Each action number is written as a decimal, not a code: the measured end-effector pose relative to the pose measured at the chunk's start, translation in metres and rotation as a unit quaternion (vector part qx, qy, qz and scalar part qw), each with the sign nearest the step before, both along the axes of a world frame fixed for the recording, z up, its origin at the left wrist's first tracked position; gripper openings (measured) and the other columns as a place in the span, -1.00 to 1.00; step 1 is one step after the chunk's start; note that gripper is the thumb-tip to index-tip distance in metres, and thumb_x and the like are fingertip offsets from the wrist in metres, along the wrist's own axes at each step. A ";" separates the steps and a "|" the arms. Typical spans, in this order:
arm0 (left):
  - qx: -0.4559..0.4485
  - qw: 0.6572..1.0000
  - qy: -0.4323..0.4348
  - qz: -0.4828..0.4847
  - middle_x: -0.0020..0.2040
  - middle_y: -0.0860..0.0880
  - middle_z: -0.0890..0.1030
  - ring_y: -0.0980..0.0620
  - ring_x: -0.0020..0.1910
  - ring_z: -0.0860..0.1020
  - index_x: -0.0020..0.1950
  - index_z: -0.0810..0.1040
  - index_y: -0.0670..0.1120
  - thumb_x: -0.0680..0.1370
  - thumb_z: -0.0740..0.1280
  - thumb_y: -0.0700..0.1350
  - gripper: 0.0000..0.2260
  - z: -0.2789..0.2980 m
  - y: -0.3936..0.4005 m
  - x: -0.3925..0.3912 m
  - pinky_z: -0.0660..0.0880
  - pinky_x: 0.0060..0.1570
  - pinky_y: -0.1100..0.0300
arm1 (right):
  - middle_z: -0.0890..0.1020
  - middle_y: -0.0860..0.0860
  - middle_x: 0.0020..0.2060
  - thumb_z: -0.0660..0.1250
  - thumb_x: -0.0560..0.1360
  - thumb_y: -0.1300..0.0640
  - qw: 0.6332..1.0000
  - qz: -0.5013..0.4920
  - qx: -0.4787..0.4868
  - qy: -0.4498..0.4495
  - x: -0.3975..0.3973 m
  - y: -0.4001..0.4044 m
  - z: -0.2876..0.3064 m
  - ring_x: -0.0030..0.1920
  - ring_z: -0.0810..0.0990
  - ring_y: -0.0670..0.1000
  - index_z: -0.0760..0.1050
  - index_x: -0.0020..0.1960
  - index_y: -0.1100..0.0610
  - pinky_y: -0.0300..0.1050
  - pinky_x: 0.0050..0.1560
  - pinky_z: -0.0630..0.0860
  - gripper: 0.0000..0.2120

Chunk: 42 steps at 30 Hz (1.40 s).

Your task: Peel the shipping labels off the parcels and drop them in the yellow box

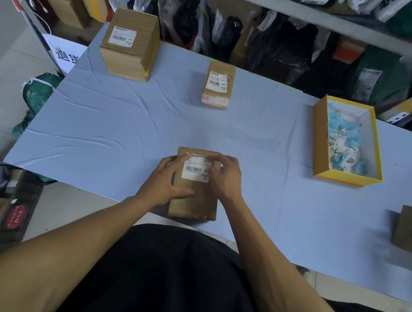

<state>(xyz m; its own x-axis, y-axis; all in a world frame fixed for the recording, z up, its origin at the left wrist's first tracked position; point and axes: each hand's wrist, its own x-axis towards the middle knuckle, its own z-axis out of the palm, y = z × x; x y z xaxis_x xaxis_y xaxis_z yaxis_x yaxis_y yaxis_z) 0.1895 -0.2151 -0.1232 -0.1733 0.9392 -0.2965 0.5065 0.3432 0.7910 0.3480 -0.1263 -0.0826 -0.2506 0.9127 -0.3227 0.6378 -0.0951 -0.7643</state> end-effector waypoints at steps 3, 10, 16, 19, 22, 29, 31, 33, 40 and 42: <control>0.000 1.000 0.004 -0.002 0.47 0.03 0.25 -0.01 0.39 0.33 0.48 0.15 0.35 0.35 0.56 0.13 -0.17 -0.001 0.001 0.000 0.43 0.28 0.07 | 0.50 0.05 0.17 0.25 0.49 0.20 1.000 -0.020 -0.004 0.005 0.000 0.002 -0.002 0.11 0.52 0.01 0.59 0.05 0.02 -0.26 0.00 0.45 -0.78; -0.005 1.000 0.007 -0.005 0.47 0.02 0.24 -0.03 0.40 0.33 0.49 0.14 0.35 0.35 0.55 0.15 -0.16 -0.002 0.000 0.000 0.46 0.29 0.02 | 0.51 0.04 0.22 0.26 0.52 0.21 0.999 -0.031 0.027 0.015 0.000 -0.003 -0.003 0.17 0.52 0.00 0.64 0.14 0.01 -0.28 0.08 0.38 -0.72; -0.006 1.000 0.009 -0.005 0.48 0.00 0.24 -0.06 0.41 0.32 0.51 0.14 0.31 0.35 0.55 0.15 -0.16 0.000 0.000 0.001 0.46 0.31 -0.03 | 0.53 0.02 0.10 0.33 0.49 0.22 0.998 -0.050 0.017 0.017 -0.001 0.002 -0.005 0.10 0.53 0.00 0.62 -0.06 0.04 -0.49 -0.14 0.34 -0.86; -0.007 1.000 0.013 -0.002 0.48 0.01 0.24 -0.06 0.41 0.32 0.50 0.14 0.32 0.35 0.54 0.16 -0.16 -0.001 0.000 0.000 0.47 0.30 -0.01 | 0.54 0.00 0.16 0.30 0.52 0.21 0.998 -0.045 0.015 0.040 0.000 0.002 -0.006 0.16 0.55 0.04 0.60 0.12 -0.03 -0.11 0.14 0.52 -0.75; -0.006 1.000 0.010 -0.003 0.47 0.02 0.24 -0.04 0.40 0.32 0.49 0.13 0.34 0.35 0.55 0.16 -0.16 -0.002 -0.001 0.000 0.46 0.30 0.00 | 0.53 0.03 0.21 0.31 0.49 0.24 0.998 -0.049 0.012 0.035 0.001 0.000 -0.008 0.17 0.54 0.01 0.65 0.10 0.02 -0.15 0.17 0.48 -0.73; -0.002 1.000 0.010 0.000 0.46 0.02 0.25 -0.03 0.39 0.34 0.51 0.17 0.28 0.35 0.56 0.12 -0.16 0.000 0.000 0.000 0.46 0.30 0.01 | 0.60 -0.03 0.06 0.36 0.43 0.24 0.997 -0.061 -0.016 0.034 -0.002 0.006 -0.007 0.08 0.58 0.01 0.65 -0.11 0.02 -0.14 0.02 0.52 -0.84; -0.002 1.000 0.009 0.002 0.46 0.02 0.25 -0.03 0.39 0.34 0.51 0.17 0.27 0.35 0.56 0.12 -0.16 0.000 0.000 0.001 0.46 0.29 0.03 | 0.60 -0.04 0.10 0.36 0.44 0.24 0.997 -0.058 -0.011 0.045 0.001 0.004 -0.007 0.12 0.58 0.02 0.64 0.02 -0.02 -0.05 0.11 0.55 -0.76; -0.001 1.000 0.006 0.001 0.46 0.02 0.25 -0.02 0.39 0.33 0.51 0.17 0.29 0.35 0.56 0.12 -0.16 0.000 -0.001 0.002 0.45 0.30 0.03 | 0.57 -0.02 0.16 0.35 0.45 0.25 0.998 -0.051 -0.007 0.048 0.003 0.001 -0.007 0.16 0.55 -0.01 0.65 0.08 0.02 -0.12 0.16 0.51 -0.74; 0.001 1.000 0.004 0.001 0.47 0.02 0.26 -0.04 0.41 0.33 0.51 0.17 0.29 0.36 0.56 0.09 -0.16 0.003 0.000 0.003 0.46 0.32 0.00 | 0.65 -0.11 -0.20 0.46 0.40 0.26 0.990 -0.099 -0.059 0.076 -0.005 0.007 -0.001 -0.12 0.62 -0.04 0.68 -0.14 0.10 -0.33 -0.22 0.45 -0.91; 0.000 1.000 0.002 0.001 0.47 0.01 0.25 -0.03 0.41 0.33 0.51 0.17 0.29 0.36 0.56 0.10 -0.16 0.003 0.000 0.002 0.45 0.32 -0.01 | 0.64 -0.15 -0.21 0.43 0.37 0.32 0.986 -0.112 -0.078 0.094 -0.003 0.008 -0.002 -0.09 0.62 -0.05 0.65 -0.14 0.06 -0.27 -0.16 0.49 -0.82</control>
<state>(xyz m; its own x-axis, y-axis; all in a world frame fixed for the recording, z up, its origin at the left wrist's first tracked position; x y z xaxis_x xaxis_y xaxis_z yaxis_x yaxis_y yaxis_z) 0.1919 -0.2152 -0.1200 -0.1765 0.9387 -0.2960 0.5089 0.3444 0.7889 0.3451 -0.1182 -0.0842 -0.1164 0.8947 -0.4313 0.4358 -0.3442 -0.8316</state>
